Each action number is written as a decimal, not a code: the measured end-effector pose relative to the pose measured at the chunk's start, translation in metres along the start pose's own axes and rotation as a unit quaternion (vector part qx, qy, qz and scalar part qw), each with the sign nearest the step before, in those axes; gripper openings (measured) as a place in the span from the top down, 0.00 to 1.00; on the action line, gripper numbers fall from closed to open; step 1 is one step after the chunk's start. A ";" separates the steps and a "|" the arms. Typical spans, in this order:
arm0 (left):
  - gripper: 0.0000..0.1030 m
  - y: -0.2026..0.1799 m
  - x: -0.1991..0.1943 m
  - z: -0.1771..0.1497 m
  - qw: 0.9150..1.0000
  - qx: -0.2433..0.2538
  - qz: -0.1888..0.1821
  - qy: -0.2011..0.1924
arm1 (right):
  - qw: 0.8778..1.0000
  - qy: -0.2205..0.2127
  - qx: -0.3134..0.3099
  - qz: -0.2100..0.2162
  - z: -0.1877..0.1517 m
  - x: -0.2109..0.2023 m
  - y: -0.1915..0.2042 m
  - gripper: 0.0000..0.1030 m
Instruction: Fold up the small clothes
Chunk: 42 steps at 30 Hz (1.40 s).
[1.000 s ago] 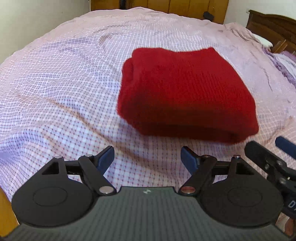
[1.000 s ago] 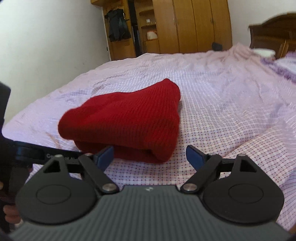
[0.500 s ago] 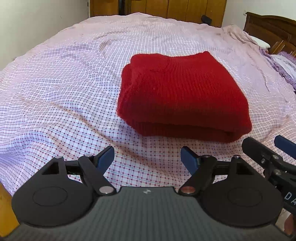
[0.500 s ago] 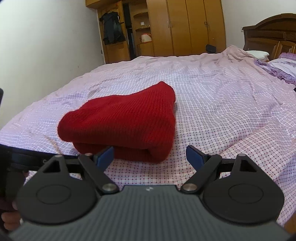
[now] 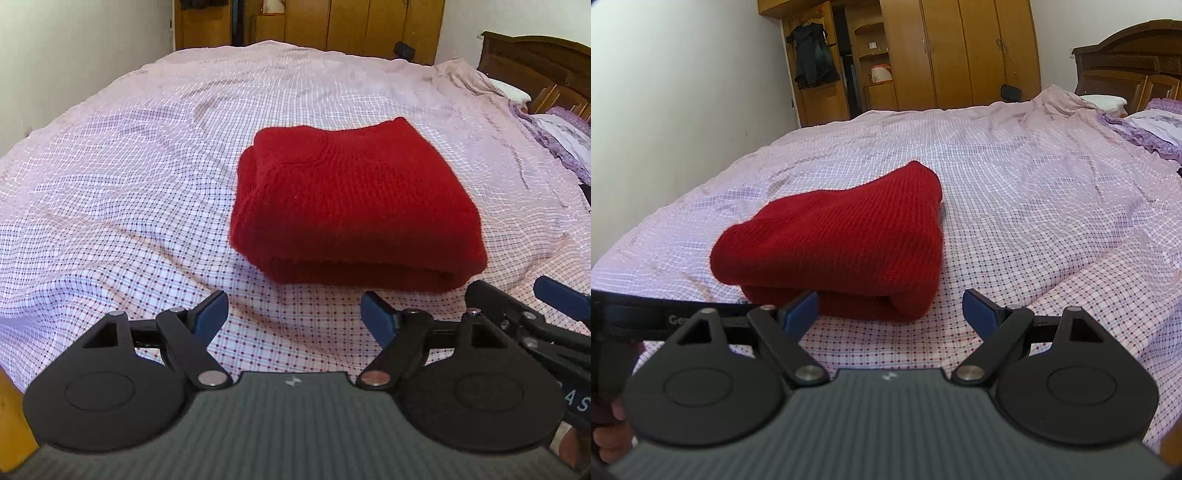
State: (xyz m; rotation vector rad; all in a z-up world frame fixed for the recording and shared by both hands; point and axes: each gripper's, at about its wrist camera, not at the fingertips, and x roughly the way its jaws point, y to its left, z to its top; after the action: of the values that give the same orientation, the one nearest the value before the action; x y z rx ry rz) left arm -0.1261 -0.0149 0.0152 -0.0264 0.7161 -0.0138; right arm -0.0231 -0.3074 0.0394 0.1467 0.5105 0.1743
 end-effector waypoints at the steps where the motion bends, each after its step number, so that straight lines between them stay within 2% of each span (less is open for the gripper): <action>1: 0.20 -0.001 -0.001 0.000 1.000 0.001 0.000 -0.001 | 1.000 0.000 0.001 0.000 0.000 0.000 0.000 0.16; 42: 0.20 -0.004 -0.004 0.001 1.000 0.005 0.005 -0.003 | 1.000 -0.003 0.015 0.004 0.002 -0.004 0.000 0.16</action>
State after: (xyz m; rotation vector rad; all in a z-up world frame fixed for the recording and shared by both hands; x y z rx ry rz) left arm -0.1289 -0.0185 0.0186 -0.0127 0.7111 -0.0069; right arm -0.0254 -0.3079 0.0428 0.1780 0.5069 0.1750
